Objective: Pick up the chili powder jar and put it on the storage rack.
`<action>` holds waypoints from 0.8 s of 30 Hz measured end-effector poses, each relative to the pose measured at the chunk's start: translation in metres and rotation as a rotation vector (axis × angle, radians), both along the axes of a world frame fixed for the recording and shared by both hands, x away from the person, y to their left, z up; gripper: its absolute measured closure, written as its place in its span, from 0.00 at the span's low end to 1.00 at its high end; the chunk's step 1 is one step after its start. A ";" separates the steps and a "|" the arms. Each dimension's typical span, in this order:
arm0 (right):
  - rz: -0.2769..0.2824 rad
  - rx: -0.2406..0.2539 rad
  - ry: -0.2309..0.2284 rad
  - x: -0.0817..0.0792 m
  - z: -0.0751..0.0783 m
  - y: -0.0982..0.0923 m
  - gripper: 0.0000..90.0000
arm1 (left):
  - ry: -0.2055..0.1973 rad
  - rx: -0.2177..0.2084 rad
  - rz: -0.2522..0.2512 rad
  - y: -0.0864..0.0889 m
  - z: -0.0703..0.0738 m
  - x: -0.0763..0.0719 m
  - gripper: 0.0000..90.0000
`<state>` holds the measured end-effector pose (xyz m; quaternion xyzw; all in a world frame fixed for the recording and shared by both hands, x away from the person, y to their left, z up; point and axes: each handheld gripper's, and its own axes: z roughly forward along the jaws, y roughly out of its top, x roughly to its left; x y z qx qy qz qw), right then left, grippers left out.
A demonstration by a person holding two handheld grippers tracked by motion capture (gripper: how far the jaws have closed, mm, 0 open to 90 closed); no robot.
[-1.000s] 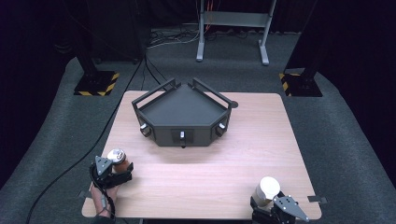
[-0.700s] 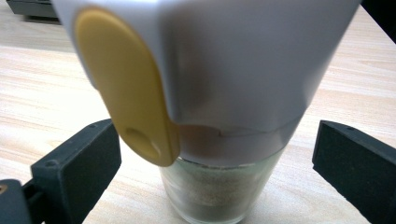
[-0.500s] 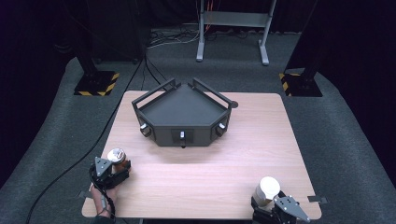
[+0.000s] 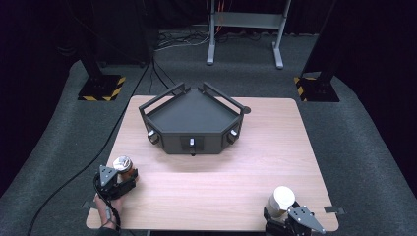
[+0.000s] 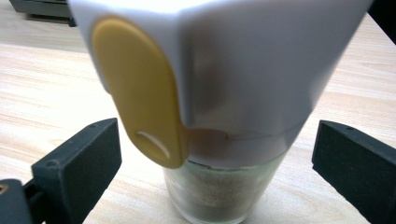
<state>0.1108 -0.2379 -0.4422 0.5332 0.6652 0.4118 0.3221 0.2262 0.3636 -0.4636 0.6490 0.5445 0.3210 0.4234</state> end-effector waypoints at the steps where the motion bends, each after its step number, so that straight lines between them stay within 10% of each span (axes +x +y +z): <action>1: -0.001 0.001 0.001 0.000 0.000 0.000 0.00 | 0.002 0.005 -0.004 0.000 0.001 0.000 0.35; 24: -0.008 0.000 0.000 -0.001 0.003 -0.001 0.00 | -0.004 -0.005 -0.097 -0.006 0.028 0.011 0.35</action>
